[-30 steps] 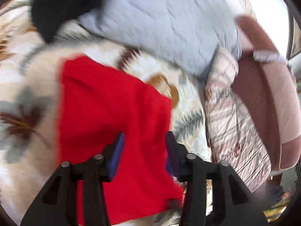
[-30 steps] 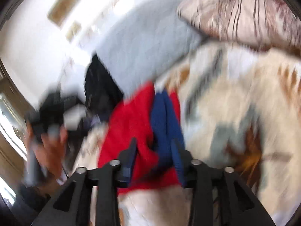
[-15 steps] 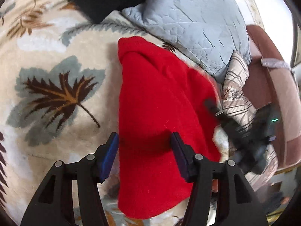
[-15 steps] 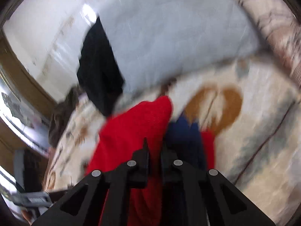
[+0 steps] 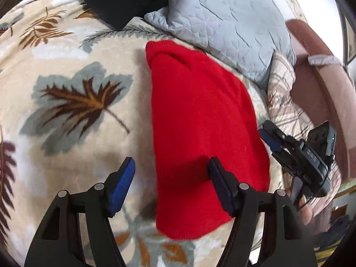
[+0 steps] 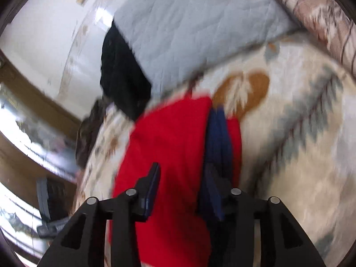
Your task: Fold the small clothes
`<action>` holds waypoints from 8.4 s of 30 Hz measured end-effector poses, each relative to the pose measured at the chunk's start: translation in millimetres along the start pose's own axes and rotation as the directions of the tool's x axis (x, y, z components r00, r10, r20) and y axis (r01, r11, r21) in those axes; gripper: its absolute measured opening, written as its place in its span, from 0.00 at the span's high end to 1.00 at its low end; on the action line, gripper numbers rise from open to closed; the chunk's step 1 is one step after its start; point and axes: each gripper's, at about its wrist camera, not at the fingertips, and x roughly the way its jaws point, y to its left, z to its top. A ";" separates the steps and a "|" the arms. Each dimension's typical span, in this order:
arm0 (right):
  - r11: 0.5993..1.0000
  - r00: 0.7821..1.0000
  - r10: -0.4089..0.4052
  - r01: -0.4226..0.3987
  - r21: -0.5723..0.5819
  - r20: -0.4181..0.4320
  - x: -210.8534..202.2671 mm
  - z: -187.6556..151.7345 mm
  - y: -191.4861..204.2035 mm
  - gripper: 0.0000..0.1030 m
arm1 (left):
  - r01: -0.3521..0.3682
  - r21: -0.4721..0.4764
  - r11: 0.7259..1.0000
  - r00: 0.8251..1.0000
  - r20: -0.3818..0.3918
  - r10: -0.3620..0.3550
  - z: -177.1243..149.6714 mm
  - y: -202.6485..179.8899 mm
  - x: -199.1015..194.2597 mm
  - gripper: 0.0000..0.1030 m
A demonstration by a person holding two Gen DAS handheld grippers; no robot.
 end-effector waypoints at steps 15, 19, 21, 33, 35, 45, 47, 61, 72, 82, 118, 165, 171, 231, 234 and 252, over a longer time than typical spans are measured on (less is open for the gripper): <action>0.996 0.994 -0.061 0.066 -0.052 0.093 -34.1 -37.2 11.0 0.65 | -0.093 0.062 0.994 0.995 -0.026 0.095 -36.1 -14.1 5.1 0.32; 0.985 0.987 -0.160 0.159 -0.063 -0.021 -16.6 -61.9 -6.0 0.69 | -0.083 0.017 0.996 0.995 -0.058 0.083 -39.6 -6.4 14.7 0.32; 0.986 0.988 -0.156 0.156 -0.051 0.005 -26.3 -52.5 -1.7 0.68 | -0.029 -0.014 0.999 0.996 -0.082 0.028 -39.4 -4.1 11.8 0.33; 0.990 1.000 -0.022 0.020 -0.140 -0.008 55.2 96.7 76.7 0.40 | 0.063 -0.096 0.993 0.997 -0.037 -0.067 39.7 21.2 12.8 0.34; 0.969 0.994 -0.072 0.051 -0.242 -0.080 100.1 107.5 100.9 0.40 | 0.093 -0.081 0.992 0.993 -0.062 -0.098 36.5 20.3 23.9 0.33; 0.841 0.950 -0.198 0.038 -0.540 -0.242 185.0 102.7 145.5 0.90 | 0.252 -0.099 0.963 0.963 -0.076 -0.260 12.4 38.5 33.1 0.32; 0.823 0.957 -0.201 0.049 -0.566 -0.209 178.2 100.8 147.5 0.91 | 0.259 -0.095 0.961 0.961 -0.073 -0.266 10.8 39.3 32.8 0.32; 0.968 0.977 -0.212 0.206 -0.143 -0.028 84.7 136.5 40.0 0.46 | 0.190 -0.041 0.981 0.981 0.045 -0.188 35.3 36.9 -6.2 0.33; 0.971 0.989 -0.138 0.145 -0.191 0.054 59.7 95.6 24.8 0.89 | 0.066 -0.100 0.993 0.997 -0.031 -0.069 75.0 19.4 43.6 0.32; 0.987 0.977 -0.151 0.157 -0.031 0.153 27.6 72.0 -1.6 0.80 | 0.005 -0.075 0.997 1.000 -0.006 -0.005 68.7 16.3 47.2 0.26; 0.982 0.982 -0.186 0.184 -0.048 -0.020 -11.9 -50.2 -1.5 0.52 | -0.236 0.029 0.971 0.971 0.058 0.234 12.5 -26.5 19.7 0.23; 0.992 1.000 0.018 -0.016 -0.129 0.009 1.7 -50.1 72.2 0.63 | 0.065 -0.075 0.995 0.998 0.019 -0.064 1.9 13.9 -33.1 0.55; 0.987 0.998 0.046 -0.051 -0.154 -0.035 11.8 -78.6 104.2 0.63 | 0.052 -0.131 0.990 0.998 0.027 -0.049 -30.5 51.1 -64.8 0.55; 0.819 0.897 -0.442 0.417 -0.395 0.031 -37.0 -156.2 132.8 0.11 | -0.320 0.069 0.945 0.936 0.173 0.305 -132.0 67.5 -112.6 0.19; 0.787 0.870 -0.491 0.461 -0.409 0.035 -52.0 -164.6 134.2 0.05 | -0.394 0.089 0.915 0.905 0.209 0.370 -150.4 63.8 -120.5 0.19; 0.667 0.776 -0.573 0.628 -0.401 0.263 -113.5 -197.7 147.2 0.01 | -0.532 0.101 0.841 0.812 0.342 0.473 -200.4 32.8 -135.6 0.18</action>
